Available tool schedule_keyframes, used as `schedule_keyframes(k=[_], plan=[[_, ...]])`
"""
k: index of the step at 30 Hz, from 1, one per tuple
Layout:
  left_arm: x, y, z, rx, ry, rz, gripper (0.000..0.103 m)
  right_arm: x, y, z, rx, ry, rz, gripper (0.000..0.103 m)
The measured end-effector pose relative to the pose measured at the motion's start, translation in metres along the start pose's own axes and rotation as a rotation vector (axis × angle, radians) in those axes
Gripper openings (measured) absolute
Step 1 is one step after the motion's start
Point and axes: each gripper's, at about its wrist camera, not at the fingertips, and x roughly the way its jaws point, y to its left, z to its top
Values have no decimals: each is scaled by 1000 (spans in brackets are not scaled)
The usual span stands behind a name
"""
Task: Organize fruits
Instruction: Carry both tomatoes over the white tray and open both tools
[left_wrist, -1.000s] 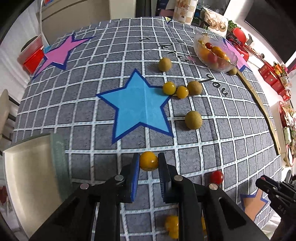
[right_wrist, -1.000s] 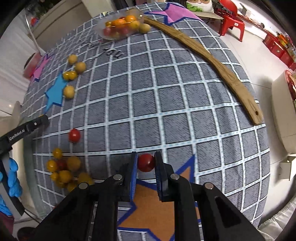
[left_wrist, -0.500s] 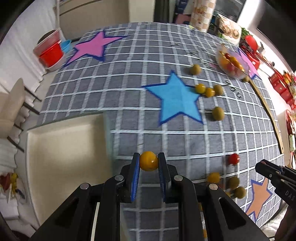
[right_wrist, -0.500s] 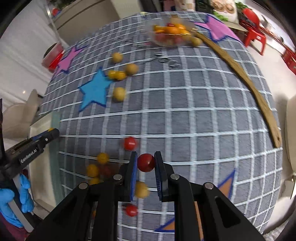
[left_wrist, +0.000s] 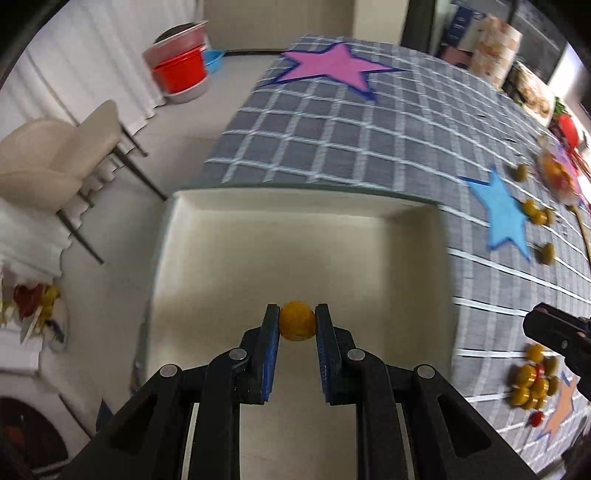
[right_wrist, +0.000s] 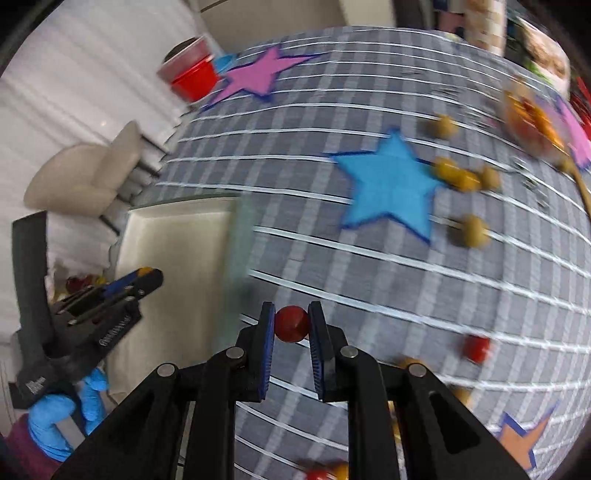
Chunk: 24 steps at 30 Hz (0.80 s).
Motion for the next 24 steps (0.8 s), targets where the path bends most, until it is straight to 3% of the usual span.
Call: schedule_keyframes(k=[5,10,24], plan=[[16,22,-1,-31,16,20,21,30,41,20,-59,33,38,19],[26,28,-4,-44,28,25,21,49,65,35,-117,41,18,20],[28,29,-5,-34,15,40,21,84,76,37,-137,104,-19,20]])
